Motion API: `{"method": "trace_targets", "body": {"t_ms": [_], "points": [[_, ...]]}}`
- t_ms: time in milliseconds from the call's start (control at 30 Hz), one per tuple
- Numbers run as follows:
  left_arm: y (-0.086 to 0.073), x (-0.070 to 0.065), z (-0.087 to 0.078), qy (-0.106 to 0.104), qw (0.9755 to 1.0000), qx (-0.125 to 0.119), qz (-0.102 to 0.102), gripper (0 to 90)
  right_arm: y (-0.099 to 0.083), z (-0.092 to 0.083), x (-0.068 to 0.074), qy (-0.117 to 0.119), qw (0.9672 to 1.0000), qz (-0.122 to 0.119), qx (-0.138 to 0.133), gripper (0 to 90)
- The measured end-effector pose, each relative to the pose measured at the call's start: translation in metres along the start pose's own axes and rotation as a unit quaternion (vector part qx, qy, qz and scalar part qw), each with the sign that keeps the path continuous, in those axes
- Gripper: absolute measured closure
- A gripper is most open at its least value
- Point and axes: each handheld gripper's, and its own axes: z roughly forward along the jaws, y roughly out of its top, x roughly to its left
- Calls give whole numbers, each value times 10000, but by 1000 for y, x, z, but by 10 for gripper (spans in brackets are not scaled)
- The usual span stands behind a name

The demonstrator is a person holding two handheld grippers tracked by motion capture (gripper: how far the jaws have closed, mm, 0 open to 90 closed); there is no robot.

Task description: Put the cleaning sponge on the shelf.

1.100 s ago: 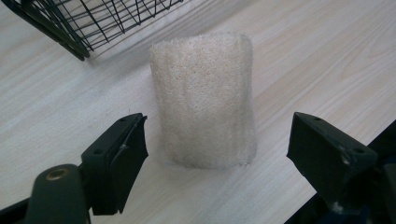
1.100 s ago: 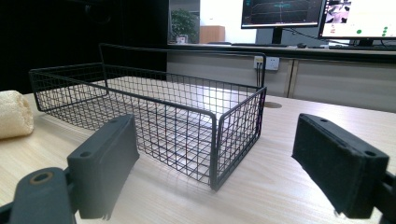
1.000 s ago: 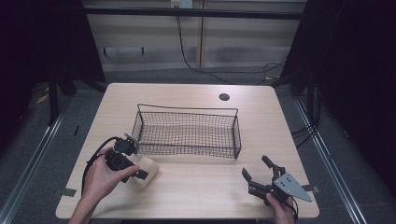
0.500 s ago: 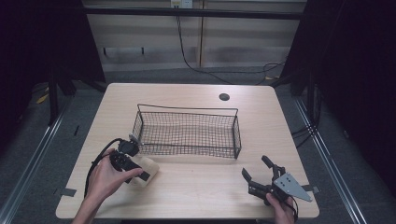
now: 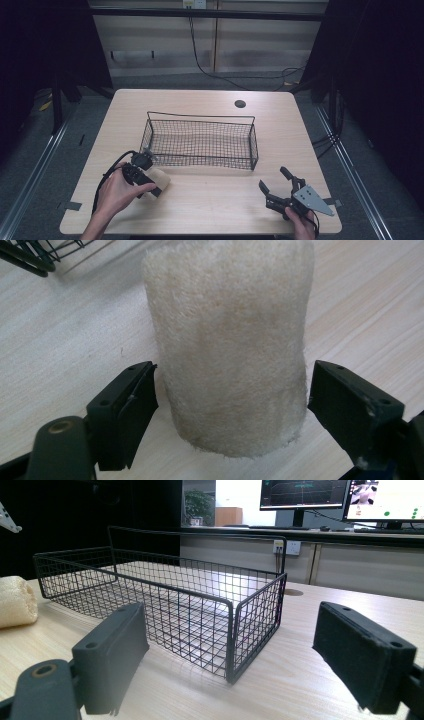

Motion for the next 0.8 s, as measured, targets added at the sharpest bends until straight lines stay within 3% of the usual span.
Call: {"method": "trace_targets", "body": {"t_ms": [433, 533, 667, 800], "points": [[2, -1, 9, 21, 9997, 219, 91, 284, 0, 0, 0, 4, 10000, -12, 7, 135], [3, -3, 9, 108, 9996, 241, 113, 294, 0, 0, 0, 6, 10000, -20, 4, 135], [3, -5, 8, 107, 9997, 184, 108, 299, 0, 0, 0, 6, 10000, -20, 4, 135], [2, -4, 4, 122, 9999, 100, -30, 301, 0, 0, 0, 7, 10000, 12, 3, 135]]}}
